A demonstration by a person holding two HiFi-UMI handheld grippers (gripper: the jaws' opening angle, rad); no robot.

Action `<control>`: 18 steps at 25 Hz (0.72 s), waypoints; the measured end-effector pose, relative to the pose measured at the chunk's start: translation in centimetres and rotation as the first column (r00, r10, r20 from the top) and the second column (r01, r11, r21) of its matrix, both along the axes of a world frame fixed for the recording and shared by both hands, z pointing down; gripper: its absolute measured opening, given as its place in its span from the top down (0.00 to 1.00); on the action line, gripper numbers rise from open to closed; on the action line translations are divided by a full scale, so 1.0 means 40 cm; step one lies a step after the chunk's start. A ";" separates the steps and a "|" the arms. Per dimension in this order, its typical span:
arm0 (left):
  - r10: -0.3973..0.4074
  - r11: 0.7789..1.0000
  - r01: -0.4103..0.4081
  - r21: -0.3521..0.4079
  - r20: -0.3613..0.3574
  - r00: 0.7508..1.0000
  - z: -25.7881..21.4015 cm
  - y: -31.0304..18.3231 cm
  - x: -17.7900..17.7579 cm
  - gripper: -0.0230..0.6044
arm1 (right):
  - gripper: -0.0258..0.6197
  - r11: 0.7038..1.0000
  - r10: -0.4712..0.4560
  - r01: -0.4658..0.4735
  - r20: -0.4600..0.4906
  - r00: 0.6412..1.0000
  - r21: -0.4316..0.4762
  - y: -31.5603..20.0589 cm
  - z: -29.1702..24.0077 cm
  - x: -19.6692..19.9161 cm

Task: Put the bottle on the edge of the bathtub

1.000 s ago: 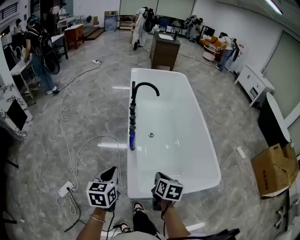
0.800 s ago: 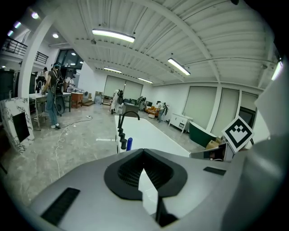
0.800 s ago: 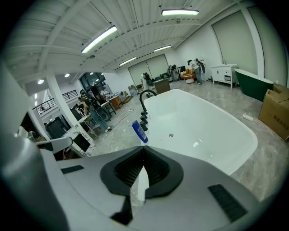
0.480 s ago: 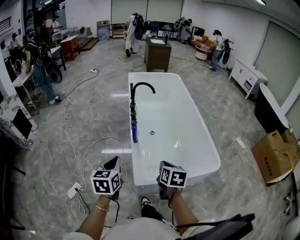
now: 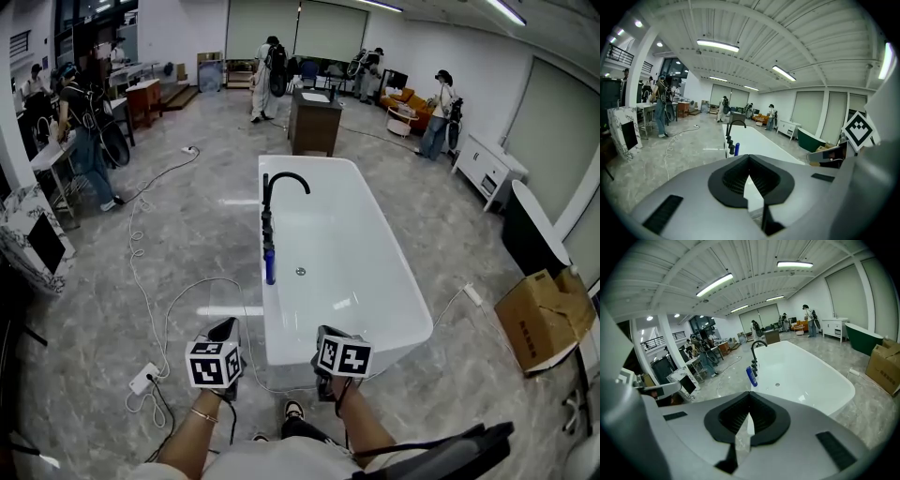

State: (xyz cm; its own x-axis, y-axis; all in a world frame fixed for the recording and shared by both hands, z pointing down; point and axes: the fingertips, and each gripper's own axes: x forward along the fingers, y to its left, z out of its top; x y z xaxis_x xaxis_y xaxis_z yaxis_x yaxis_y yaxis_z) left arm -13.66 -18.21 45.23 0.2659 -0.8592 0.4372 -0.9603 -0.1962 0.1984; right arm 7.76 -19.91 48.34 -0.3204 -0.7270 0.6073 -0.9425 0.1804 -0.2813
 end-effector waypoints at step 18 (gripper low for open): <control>-0.081 0.997 0.081 -0.003 -0.055 0.995 -0.008 -0.016 0.042 0.94 | 0.92 0.998 -0.064 0.064 -0.009 0.998 0.028 -0.033 -0.036 0.005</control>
